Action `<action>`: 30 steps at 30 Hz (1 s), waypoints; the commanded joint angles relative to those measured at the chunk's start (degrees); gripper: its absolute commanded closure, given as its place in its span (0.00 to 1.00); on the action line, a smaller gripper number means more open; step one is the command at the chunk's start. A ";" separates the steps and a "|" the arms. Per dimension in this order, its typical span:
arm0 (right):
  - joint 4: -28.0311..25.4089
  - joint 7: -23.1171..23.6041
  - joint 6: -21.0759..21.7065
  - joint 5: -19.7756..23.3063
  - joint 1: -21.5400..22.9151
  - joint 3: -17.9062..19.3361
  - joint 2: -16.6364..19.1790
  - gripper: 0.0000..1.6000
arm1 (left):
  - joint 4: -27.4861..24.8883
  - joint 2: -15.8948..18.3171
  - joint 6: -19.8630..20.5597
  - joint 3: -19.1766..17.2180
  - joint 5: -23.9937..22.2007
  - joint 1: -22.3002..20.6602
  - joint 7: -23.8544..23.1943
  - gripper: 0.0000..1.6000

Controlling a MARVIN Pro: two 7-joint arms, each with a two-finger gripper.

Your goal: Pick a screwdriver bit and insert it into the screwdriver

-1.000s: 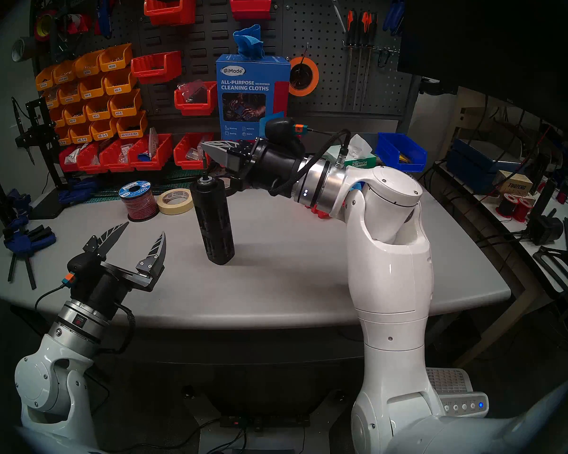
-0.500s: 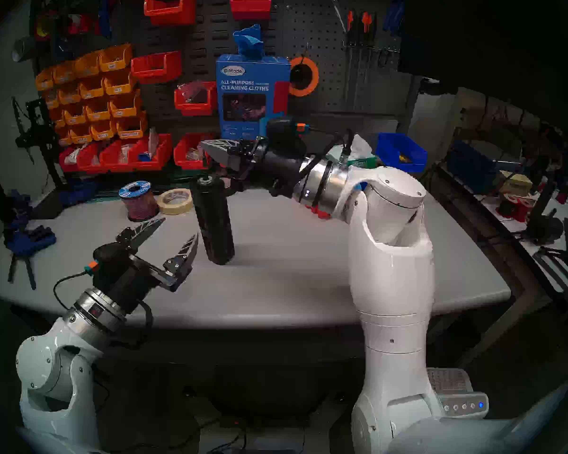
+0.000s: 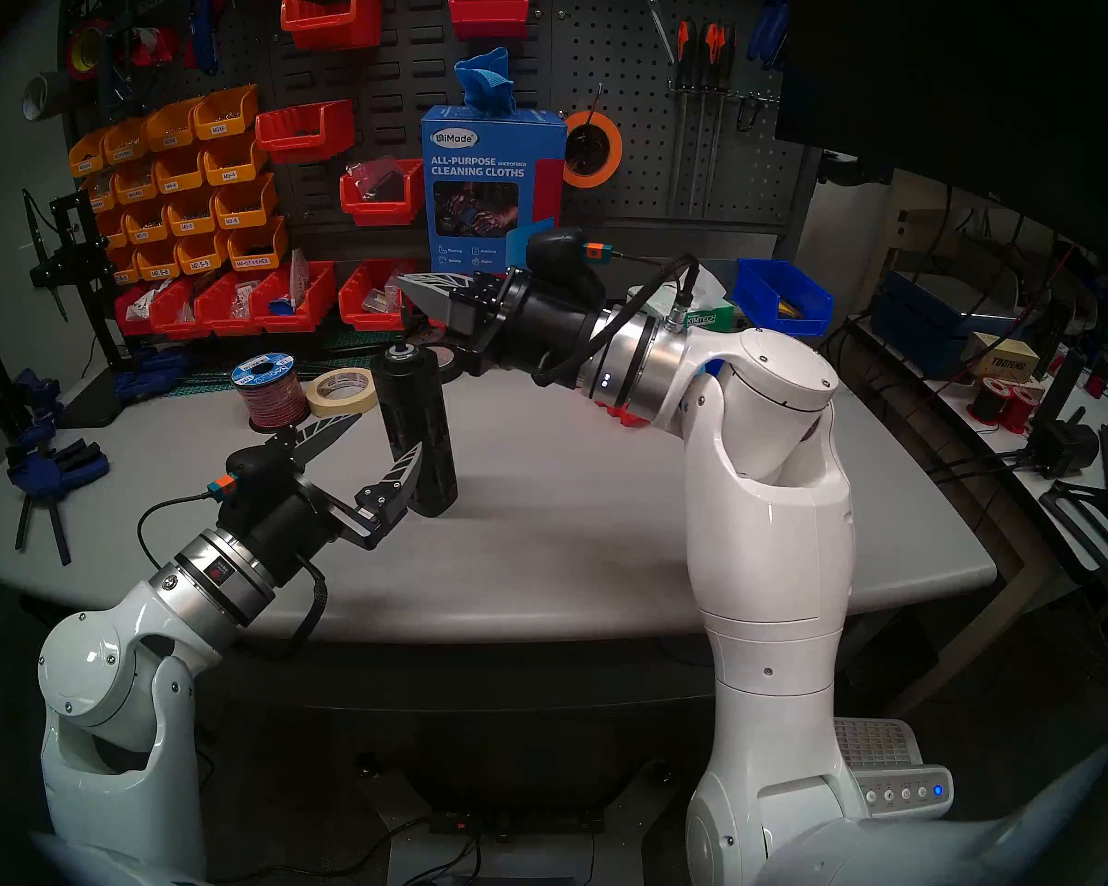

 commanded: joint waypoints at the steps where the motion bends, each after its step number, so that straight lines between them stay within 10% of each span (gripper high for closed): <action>1: -1.08 0.17 0.02 0.11 0.82 -0.04 -0.02 1.00 | -1.92 1.01 1.58 0.46 -0.47 -5.59 0.04 0.00; 30: -0.31 0.77 -0.18 0.01 0.88 0.30 0.05 1.00 | -1.92 2.31 14.55 3.42 2.51 -13.75 4.08 0.00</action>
